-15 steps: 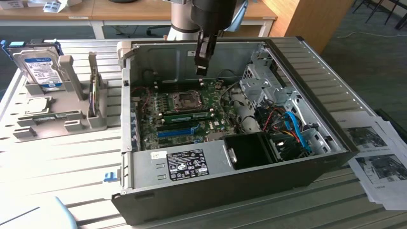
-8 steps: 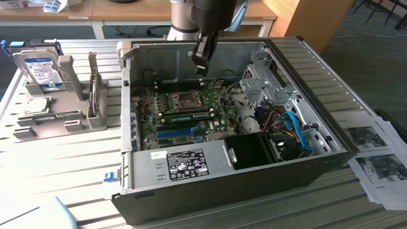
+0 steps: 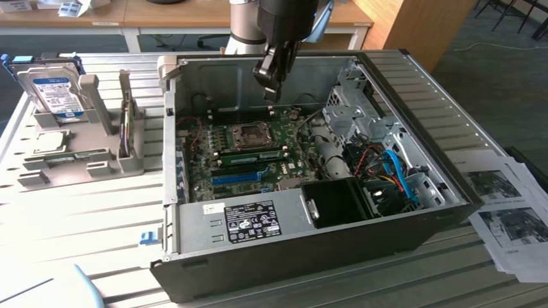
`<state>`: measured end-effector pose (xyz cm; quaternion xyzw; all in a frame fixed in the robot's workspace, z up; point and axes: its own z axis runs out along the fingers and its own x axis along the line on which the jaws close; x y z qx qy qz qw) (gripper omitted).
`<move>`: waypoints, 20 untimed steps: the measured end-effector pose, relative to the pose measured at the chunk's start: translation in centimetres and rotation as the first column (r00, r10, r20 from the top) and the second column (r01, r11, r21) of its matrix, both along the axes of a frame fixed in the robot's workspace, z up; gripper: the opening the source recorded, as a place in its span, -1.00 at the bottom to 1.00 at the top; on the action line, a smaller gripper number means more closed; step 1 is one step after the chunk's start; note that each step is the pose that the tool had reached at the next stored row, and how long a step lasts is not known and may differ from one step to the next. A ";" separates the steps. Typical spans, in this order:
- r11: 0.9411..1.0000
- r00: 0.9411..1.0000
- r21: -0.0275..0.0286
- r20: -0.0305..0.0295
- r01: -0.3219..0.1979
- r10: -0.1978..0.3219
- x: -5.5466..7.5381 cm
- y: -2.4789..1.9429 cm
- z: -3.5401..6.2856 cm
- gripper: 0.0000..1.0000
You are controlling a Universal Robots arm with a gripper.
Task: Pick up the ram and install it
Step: 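Press down the ram until it locks into place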
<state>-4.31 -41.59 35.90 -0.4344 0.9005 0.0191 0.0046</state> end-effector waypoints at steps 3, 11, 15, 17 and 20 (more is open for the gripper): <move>0.999 0.999 0.000 0.000 0.049 -0.049 0.0 0.00 -0.01 -0.81; 0.985 0.985 0.000 0.000 0.173 -0.173 0.0 0.00 -0.04 -0.81; 0.973 0.973 0.000 0.000 0.231 -0.231 0.0 0.00 -0.06 -0.81; 0.965 0.965 0.000 0.000 0.261 -0.261 0.0 0.00 -0.07 -0.81; 0.952 0.952 0.000 0.000 0.305 -0.305 0.0 0.00 -0.09 -0.81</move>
